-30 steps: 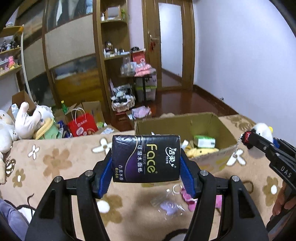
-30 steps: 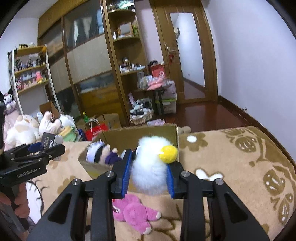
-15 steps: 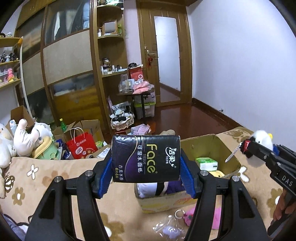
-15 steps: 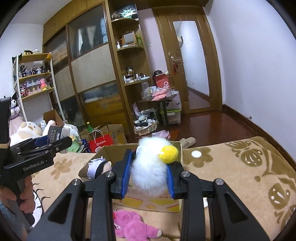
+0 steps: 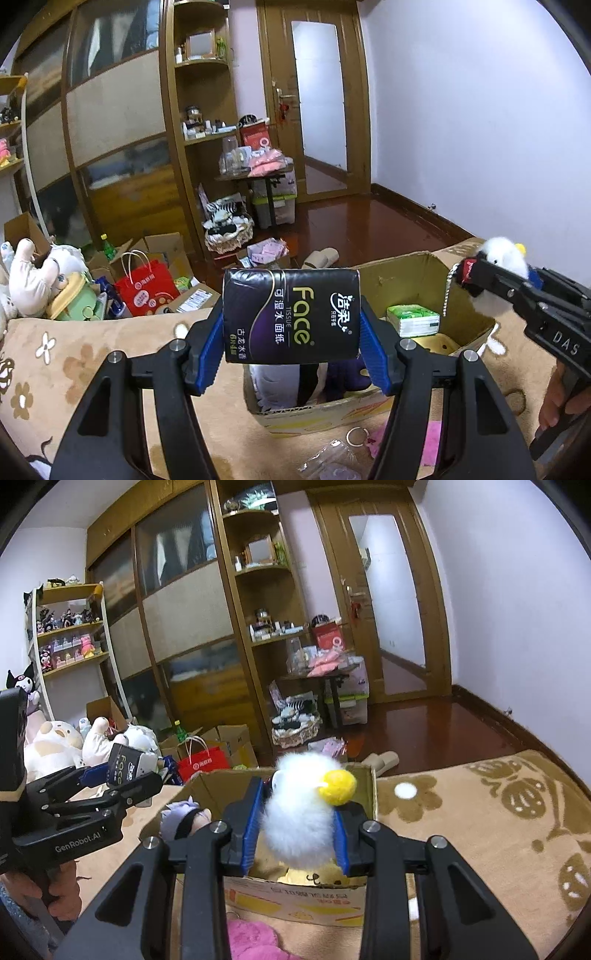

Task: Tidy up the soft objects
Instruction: 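Lift the chick plush and Face pack up and carry both over the box, then open both grippers to drop the chick plush and Face pack into the box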

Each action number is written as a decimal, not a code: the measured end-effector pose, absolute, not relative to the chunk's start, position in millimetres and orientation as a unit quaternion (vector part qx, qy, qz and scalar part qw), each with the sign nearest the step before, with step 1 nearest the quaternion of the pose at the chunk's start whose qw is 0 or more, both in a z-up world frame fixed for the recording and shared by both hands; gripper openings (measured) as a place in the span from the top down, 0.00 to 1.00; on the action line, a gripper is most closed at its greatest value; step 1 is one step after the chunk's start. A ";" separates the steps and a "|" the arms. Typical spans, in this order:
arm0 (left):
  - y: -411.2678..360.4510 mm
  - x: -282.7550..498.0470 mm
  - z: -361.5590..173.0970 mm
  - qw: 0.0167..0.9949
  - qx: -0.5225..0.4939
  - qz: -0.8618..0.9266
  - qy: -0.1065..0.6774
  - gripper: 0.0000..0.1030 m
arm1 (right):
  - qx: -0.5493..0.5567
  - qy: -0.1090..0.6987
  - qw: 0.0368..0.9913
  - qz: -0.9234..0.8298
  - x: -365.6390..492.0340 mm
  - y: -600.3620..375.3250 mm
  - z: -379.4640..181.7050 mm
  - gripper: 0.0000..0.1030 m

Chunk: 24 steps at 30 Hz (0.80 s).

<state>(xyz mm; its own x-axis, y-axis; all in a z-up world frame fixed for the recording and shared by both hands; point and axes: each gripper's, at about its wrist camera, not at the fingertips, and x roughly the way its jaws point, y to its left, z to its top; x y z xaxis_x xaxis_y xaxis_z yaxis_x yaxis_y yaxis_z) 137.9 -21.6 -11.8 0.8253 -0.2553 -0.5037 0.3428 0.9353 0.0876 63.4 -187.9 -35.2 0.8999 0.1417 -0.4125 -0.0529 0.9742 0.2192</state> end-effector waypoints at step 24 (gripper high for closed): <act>-38.3 168.3 -51.1 0.933 0.110 -0.181 0.292 0.17 | 0.120 0.273 0.953 0.051 95.0 -192.1 -78.6 0.57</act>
<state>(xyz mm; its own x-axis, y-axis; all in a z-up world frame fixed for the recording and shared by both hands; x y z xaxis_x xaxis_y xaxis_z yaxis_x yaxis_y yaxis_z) 168.3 -38.3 -51.1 0.7641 -0.2745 -0.5838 0.4024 0.9101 0.0987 95.0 -192.1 -78.6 0.8458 0.1638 -0.5077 -0.0323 0.9657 0.2577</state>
